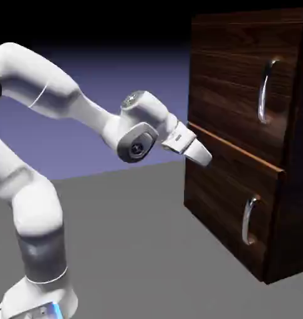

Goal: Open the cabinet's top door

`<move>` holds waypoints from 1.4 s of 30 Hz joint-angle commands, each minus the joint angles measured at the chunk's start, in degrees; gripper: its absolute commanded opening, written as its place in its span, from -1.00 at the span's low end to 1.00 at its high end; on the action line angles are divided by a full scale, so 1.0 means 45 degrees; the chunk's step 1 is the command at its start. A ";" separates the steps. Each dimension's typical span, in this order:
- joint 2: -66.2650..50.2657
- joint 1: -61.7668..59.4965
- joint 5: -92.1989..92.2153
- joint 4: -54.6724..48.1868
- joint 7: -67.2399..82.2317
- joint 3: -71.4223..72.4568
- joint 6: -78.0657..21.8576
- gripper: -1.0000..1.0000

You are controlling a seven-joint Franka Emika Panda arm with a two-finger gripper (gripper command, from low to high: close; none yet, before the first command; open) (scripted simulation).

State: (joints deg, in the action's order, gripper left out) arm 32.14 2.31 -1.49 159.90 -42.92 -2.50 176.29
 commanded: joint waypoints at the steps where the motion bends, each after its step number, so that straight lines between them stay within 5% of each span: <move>1: -0.0095 0.0300 -0.0276 -0.0203 -0.0086 -0.0462 0.0421 0.00; 19: -0.1803 0.5689 -0.5229 -0.3860 -0.1631 -0.8768 0.7988 0.00; 27: -0.4223 0.7169 -0.6336 -0.6030 -0.3760 -1.0542 0.8583 0.00; 28: -0.4223 0.7169 -0.6336 -0.6030 -0.3760 -1.0542 0.8583 -1.00; 42: -0.2110 0.2729 -0.0318 -0.3151 0.0922 -0.4546 0.8490 -1.00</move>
State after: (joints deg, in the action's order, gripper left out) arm 22.64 14.58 -2.99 145.72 -38.83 -22.97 214.49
